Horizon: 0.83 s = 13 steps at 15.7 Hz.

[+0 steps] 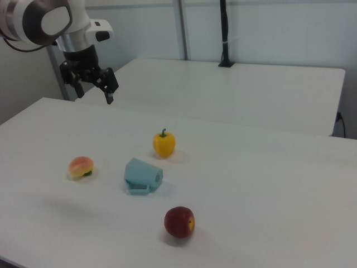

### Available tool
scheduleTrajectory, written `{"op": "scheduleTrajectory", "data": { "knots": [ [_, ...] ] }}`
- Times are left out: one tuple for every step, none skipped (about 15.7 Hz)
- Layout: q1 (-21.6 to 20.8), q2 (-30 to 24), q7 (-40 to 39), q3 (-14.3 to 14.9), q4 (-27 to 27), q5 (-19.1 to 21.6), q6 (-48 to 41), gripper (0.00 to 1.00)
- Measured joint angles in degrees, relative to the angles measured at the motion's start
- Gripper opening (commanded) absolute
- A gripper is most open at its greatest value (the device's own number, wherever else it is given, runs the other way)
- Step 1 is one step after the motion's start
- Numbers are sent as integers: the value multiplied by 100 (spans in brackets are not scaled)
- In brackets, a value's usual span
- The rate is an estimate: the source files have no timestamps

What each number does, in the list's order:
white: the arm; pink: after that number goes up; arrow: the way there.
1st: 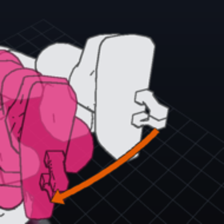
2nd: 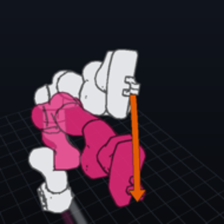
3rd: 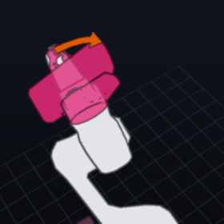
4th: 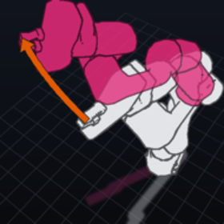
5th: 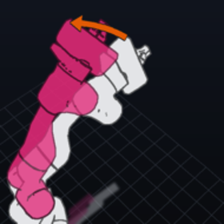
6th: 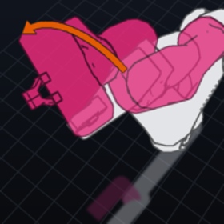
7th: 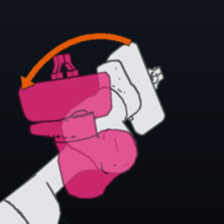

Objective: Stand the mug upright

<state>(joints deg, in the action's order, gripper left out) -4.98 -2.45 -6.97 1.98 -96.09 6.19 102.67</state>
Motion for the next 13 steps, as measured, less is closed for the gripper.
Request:
{"op": "scheduleTrajectory", "data": {
  "knots": [
    [-28,-11,-25,1,-8,0,-18,100],
    [-29,-13,-29,1,-8,0,-54,100],
    [-30,-16,-34,1,-8,0,-110,100],
    [-31,-18,-37,1,-8,0,-136,100],
    [-31,-20,-38,1,-8,0,-150,100],
    [-31,-21,-39,1,-8,0,-154,100],
    [-32,-21,-40,1,-8,-3,-155,100],
    [-33,-21,-42,1,-8,-17,-156,100],
    [-33,-21,-42,1,-10,-44,-157,100],
    [-34,-21,-42,1,-13,-56,-157,100],
    [-34,-21,-43,1,-17,-60,-157,100],
    [-34,-21,-43,1,-21,-61,-157,100],
    [-34,-21,-43,4,-25,-62,-162,100]
  ]
}}
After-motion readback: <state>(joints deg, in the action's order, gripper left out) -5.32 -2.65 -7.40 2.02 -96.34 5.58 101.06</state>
